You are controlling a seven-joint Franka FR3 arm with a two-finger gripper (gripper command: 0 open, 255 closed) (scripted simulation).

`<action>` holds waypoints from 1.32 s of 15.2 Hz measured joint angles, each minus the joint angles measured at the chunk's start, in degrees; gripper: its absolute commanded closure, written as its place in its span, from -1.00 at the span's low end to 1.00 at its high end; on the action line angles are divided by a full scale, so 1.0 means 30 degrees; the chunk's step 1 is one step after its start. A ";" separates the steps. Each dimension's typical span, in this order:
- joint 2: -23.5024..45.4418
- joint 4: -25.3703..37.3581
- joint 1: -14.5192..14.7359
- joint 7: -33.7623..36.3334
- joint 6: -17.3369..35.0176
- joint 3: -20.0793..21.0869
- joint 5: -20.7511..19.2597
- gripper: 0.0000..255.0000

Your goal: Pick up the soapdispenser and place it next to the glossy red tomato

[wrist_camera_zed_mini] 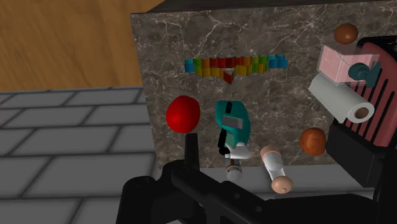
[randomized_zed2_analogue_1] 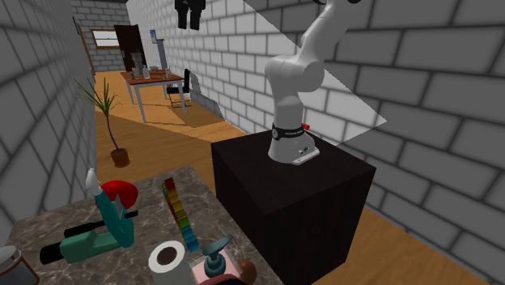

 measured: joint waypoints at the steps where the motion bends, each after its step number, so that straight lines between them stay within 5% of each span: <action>1: 0.0000 0.0000 0.0000 0.0000 0.0000 0.0000 0.0000 -1.00; 10: 0.1110 -0.2775 0.0901 0.2429 0.3182 0.2085 0.1413 -1.00; 20: 0.4911 -0.4443 0.2181 0.5552 0.7963 0.4964 0.3083 -1.00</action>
